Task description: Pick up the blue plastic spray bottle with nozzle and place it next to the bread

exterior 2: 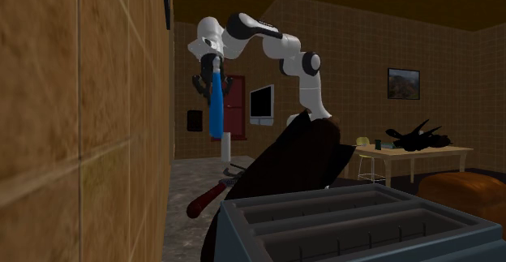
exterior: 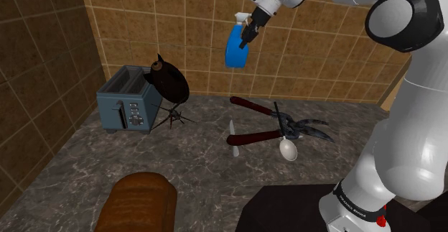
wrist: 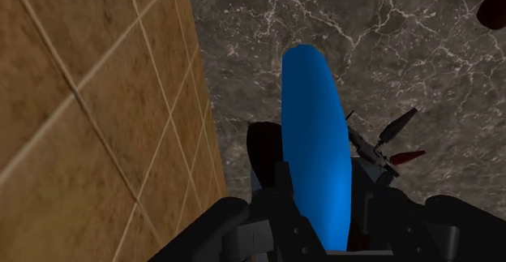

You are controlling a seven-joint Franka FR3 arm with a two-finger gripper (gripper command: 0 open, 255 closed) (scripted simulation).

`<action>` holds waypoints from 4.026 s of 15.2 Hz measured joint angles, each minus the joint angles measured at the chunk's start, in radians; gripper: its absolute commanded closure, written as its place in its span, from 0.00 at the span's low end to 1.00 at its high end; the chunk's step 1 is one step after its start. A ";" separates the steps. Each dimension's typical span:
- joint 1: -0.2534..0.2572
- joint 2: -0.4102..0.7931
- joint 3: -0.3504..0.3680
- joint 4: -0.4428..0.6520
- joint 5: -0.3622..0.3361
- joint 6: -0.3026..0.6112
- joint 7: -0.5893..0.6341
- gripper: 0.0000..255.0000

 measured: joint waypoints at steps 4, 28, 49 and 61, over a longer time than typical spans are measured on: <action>-0.008 0.009 -0.003 0.063 -0.001 -0.052 0.021 1.00; 0.154 -0.622 0.284 -0.545 -0.337 0.171 0.485 1.00; 0.241 -0.917 0.752 -0.797 -0.298 0.241 1.004 1.00; 0.283 -0.895 1.040 -0.724 -0.255 0.257 1.307 1.00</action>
